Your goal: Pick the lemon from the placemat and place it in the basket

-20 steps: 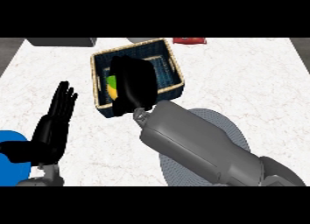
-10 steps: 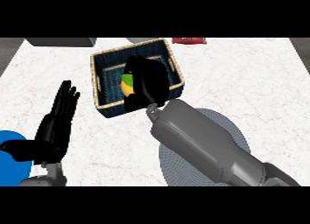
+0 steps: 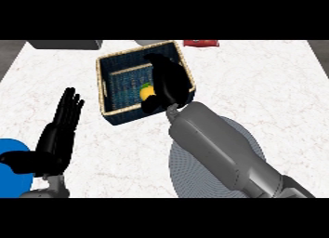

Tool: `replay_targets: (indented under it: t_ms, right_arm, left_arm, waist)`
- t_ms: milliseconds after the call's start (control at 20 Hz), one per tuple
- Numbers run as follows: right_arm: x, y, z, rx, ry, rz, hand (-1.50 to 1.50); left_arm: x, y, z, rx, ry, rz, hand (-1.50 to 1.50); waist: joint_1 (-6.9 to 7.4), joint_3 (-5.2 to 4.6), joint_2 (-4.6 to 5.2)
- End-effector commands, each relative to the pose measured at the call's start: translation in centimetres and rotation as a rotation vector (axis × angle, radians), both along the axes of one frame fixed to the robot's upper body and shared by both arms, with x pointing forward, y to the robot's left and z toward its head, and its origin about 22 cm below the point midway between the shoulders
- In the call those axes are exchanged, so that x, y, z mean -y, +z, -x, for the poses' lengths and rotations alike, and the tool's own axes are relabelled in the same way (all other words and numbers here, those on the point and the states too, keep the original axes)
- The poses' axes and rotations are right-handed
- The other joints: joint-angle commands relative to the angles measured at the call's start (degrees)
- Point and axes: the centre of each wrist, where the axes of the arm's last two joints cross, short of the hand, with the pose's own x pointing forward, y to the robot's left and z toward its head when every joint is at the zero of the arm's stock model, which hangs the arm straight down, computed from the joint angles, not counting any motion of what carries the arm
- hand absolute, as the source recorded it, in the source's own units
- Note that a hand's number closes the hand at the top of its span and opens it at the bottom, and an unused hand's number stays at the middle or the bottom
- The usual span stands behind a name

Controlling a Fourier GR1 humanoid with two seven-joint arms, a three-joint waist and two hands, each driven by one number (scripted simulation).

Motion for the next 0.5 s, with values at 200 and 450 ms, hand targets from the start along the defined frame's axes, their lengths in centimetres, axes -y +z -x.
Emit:
replay_targets:
  t_ms: [200,450]
  right_arm:
    - [0.0,1.8,-1.2,0.133,-0.004,-0.159,-1.50]
    - [-0.4,2.5,0.9,0.274,-0.017,-0.184,-1.50]
  left_arm:
    - [-0.8,0.3,0.9,-0.002,-0.010,-0.006,0.00]
    - [0.7,0.5,-0.1,-0.005,0.027,-0.010,0.00]
  waist:
    - [0.65,0.00,0.08]
    - [-1.17,0.00,-0.41]
